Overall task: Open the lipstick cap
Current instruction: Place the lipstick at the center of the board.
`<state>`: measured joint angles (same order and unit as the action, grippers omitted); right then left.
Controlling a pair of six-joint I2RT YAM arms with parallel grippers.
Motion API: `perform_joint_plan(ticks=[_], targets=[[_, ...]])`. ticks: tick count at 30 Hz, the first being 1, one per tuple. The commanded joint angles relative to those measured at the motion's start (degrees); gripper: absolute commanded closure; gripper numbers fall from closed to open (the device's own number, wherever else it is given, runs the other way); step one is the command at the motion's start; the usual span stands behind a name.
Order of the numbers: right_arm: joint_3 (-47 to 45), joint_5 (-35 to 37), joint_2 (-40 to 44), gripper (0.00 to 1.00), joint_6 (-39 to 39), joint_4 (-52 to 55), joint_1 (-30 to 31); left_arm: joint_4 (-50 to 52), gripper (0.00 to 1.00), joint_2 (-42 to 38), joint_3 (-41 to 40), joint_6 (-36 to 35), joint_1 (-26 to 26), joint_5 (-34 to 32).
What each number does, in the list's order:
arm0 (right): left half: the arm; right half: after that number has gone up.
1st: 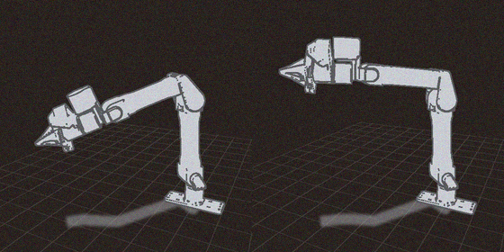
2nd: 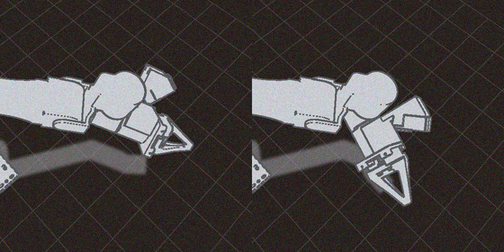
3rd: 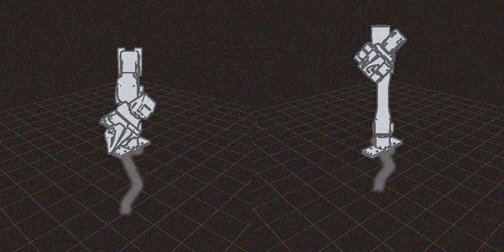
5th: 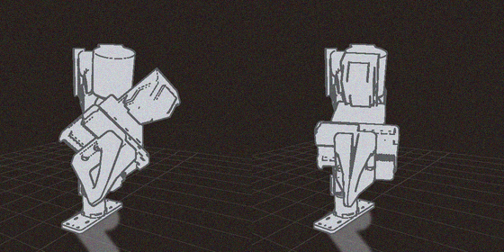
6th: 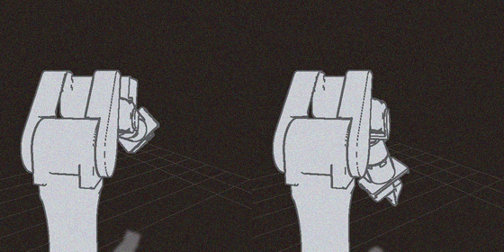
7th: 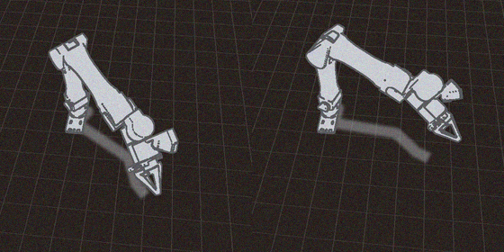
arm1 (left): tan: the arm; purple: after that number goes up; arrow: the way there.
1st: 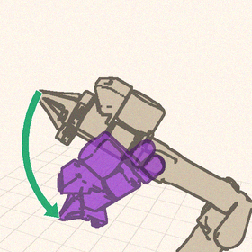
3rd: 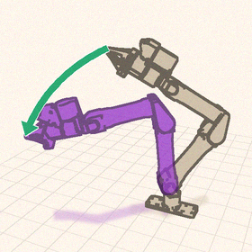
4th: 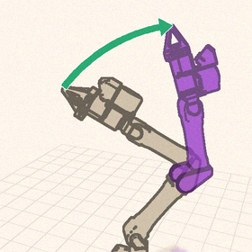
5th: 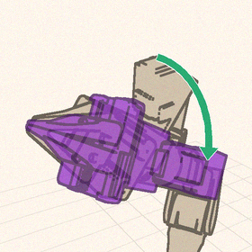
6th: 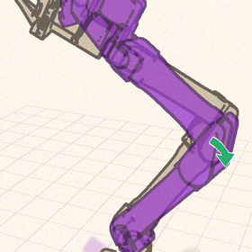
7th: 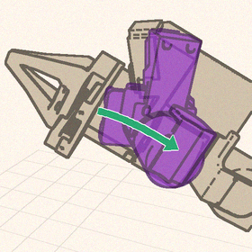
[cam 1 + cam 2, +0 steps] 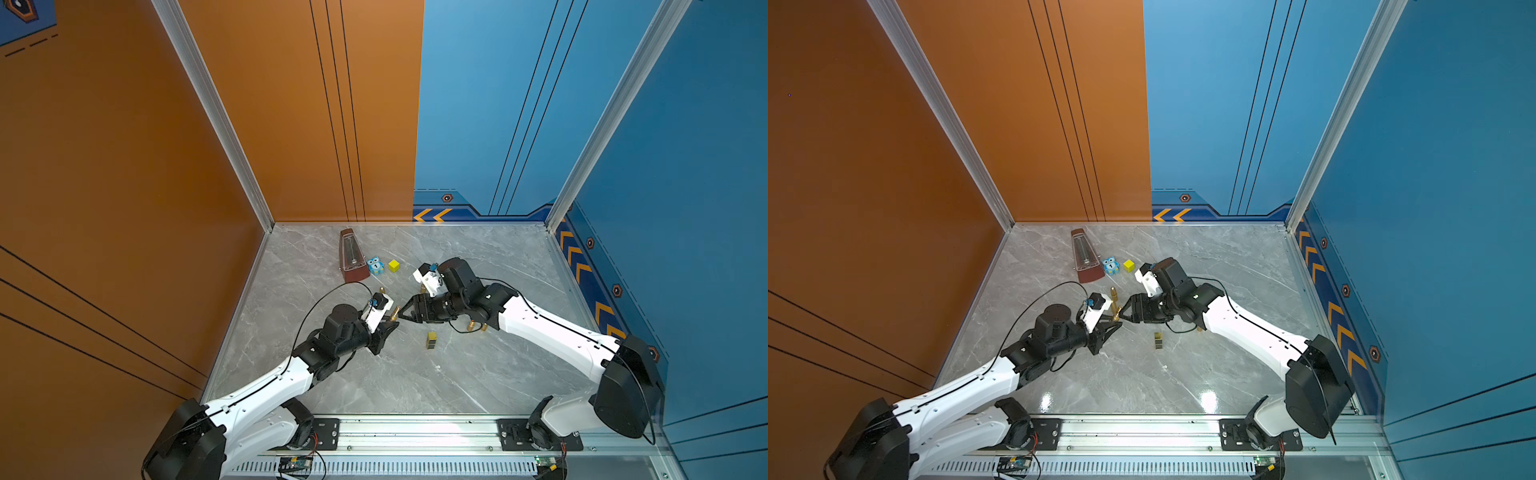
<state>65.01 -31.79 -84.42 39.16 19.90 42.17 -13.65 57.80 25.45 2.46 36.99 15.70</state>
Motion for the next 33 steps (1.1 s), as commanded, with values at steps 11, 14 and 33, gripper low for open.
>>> perform_joint_plan(ticks=[11,14,33], targets=[[0.21,-2.4,-4.21,0.63,3.43,-6.63,1.87,-0.71,1.0,0.73,2.9,-1.22,1.21,1.39],[-0.03,-2.43,-4.67,0.67,3.72,-7.1,2.04,-0.74,1.0,1.16,3.14,-1.38,1.32,1.31],[3.51,9.21,-4.78,0.83,-0.39,-0.61,2.72,-0.66,0.6,1.7,2.01,-0.59,1.15,-1.49]])
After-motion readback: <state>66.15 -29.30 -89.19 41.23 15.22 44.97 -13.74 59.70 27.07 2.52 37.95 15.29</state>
